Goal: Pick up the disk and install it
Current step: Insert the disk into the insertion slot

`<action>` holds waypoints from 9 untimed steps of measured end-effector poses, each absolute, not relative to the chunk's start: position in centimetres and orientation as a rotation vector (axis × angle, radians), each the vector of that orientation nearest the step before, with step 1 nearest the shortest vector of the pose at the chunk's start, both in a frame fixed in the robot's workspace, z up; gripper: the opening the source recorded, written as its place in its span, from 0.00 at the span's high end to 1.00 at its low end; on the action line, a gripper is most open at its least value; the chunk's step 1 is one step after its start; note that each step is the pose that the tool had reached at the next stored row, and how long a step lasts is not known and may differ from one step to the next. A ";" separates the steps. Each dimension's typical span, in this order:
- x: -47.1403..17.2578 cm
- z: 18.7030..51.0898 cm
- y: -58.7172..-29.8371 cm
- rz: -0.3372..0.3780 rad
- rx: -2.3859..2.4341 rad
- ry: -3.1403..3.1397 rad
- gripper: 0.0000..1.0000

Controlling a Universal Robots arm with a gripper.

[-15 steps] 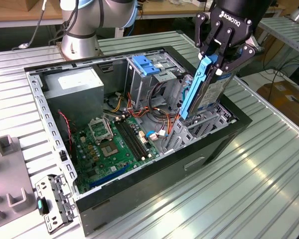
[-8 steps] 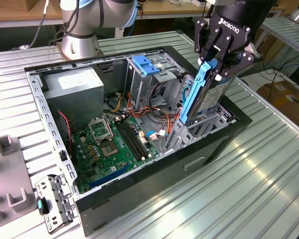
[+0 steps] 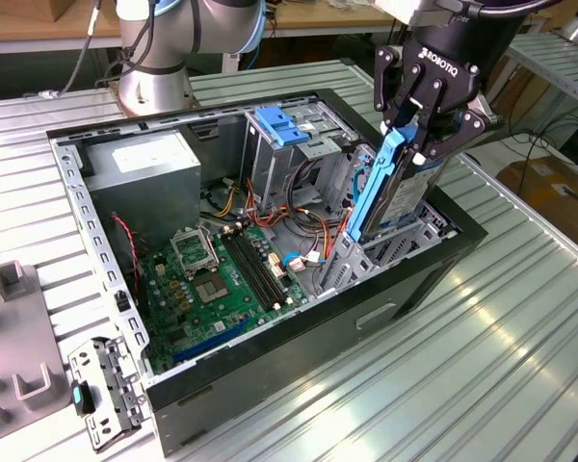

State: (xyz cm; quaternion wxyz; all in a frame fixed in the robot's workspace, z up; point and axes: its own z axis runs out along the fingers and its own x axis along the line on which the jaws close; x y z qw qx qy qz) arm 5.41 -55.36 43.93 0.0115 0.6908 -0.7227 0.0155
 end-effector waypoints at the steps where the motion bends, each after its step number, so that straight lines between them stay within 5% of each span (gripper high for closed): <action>1: 5.4 43.9 -55.4 0.048 2.155 -2.254 0.63; 9: 5.4 43.9 -55.4 0.046 2.154 -2.253 0.63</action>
